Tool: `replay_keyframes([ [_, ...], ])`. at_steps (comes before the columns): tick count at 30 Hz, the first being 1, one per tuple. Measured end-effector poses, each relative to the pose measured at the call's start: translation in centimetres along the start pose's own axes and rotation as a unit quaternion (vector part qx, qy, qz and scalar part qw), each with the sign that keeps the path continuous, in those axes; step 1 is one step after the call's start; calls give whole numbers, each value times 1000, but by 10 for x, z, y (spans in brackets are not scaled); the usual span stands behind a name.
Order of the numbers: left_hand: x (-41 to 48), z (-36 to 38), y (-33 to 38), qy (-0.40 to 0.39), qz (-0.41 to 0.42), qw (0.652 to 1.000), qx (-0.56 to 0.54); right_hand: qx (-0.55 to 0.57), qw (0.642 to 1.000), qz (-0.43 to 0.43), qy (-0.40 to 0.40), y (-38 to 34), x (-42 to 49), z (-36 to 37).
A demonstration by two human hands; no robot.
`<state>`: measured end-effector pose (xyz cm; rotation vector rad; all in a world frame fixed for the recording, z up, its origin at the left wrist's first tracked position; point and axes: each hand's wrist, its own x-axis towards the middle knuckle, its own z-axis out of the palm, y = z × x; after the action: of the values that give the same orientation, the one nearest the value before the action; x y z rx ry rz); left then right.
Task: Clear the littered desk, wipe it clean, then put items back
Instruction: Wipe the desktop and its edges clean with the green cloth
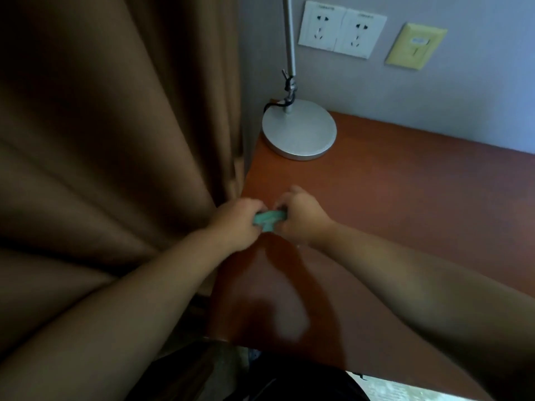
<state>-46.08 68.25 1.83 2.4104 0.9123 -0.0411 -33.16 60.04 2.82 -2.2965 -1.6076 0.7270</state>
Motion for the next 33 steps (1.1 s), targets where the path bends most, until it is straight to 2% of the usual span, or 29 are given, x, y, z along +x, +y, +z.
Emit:
replay_keyframes([
  [4, 62, 4, 17, 64, 50, 995, 57, -136, 989, 14, 58, 32, 26, -22],
  [7, 103, 1, 25, 98, 73, 990, 68, -171, 979, 14, 106, 50, 47, -36],
  [9, 130, 7, 24, 86, 74, 990, 80, -199, 974, 14, 106, 67, 67, -35],
  [12, 151, 28, 19, 41, 73, 988, 129, -176, 983, 37, 42, 84, 90, -14],
  [17, 164, 31, 11, 43, 77, 992, 88, -107, 991, 43, 72, 91, 99, -7],
  [22, 138, 30, 9, 57, 44, 997, -18, -123, 991, 60, 10, 85, 78, -3],
  [27, 79, 45, 3, 53, 49, 997, -32, -118, 991, 51, -36, 65, 29, 16],
  [33, -19, 71, 2, 68, -25, 996, -57, -126, 990, 17, -57, 25, -60, 58],
])
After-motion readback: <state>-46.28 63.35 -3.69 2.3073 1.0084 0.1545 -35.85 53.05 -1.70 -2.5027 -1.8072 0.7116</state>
